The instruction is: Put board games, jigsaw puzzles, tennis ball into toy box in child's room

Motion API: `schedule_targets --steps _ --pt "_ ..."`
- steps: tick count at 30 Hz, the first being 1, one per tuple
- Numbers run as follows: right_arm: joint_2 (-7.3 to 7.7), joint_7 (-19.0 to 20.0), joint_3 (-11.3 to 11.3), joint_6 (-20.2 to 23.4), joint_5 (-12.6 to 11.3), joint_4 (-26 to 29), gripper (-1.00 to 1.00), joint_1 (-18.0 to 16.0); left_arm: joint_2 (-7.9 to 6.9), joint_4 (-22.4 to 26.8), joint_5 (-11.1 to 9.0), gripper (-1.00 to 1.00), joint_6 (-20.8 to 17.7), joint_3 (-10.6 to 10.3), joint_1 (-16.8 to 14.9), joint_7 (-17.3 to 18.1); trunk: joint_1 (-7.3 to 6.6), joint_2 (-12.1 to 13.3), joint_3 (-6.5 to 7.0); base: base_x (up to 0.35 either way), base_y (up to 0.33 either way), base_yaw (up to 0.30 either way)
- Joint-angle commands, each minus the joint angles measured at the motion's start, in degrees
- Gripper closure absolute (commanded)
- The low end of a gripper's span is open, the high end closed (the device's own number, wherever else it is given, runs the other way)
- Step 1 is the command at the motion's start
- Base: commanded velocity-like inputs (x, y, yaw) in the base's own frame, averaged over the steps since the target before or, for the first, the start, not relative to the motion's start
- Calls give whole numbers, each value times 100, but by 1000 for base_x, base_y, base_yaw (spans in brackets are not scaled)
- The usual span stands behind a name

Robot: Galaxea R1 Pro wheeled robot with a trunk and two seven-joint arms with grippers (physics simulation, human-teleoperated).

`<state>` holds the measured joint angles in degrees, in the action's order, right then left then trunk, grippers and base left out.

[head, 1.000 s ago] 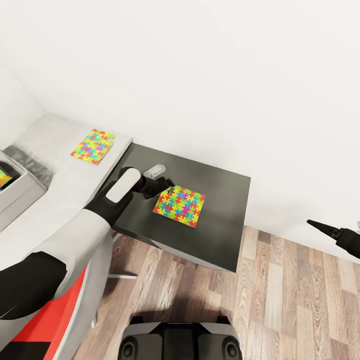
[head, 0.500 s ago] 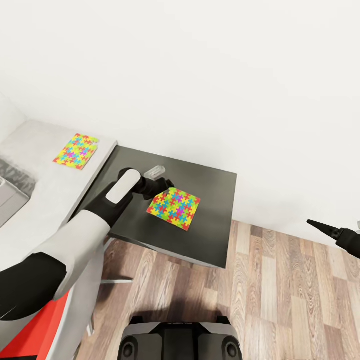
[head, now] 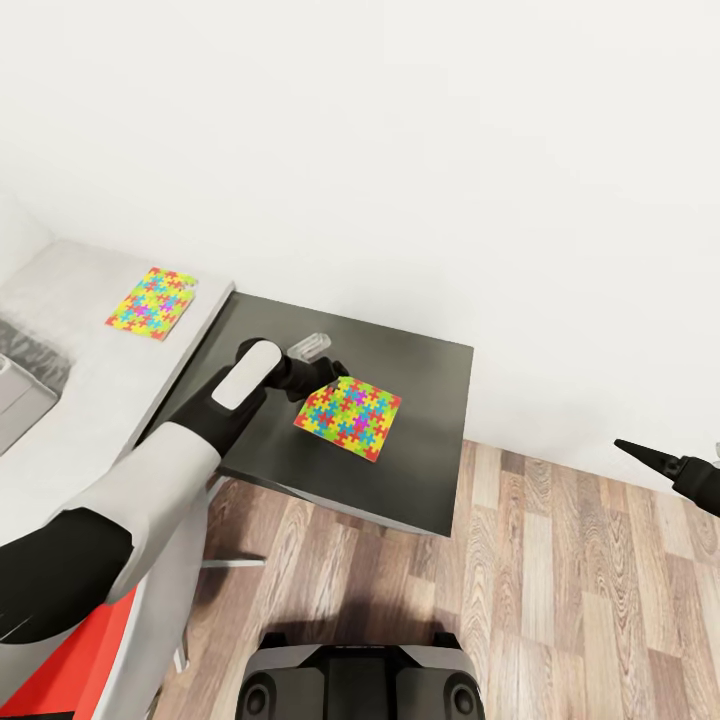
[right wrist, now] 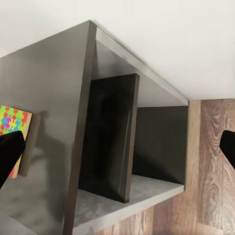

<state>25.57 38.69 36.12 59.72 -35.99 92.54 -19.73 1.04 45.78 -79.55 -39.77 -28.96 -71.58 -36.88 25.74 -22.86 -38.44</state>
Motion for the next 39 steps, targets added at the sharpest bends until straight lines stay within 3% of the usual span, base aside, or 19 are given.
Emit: schedule_targets --steps 1,17,39 --pt "1 41 7 28 31 1 -100 -5 -2 -17 -78 -100 -14 -13 0 -71 5 -6 -8 0 0 -4" --pt "1 42 36 28 31 1 -100 -5 -1 -17 -78 -100 -13 -13 33 -66 5 -6 -8 0 0 -24" --pt "1 42 41 28 31 2 -100 -5 10 -4 -86 -100 34 -13 79 -65 5 -6 -8 0 0 -247"
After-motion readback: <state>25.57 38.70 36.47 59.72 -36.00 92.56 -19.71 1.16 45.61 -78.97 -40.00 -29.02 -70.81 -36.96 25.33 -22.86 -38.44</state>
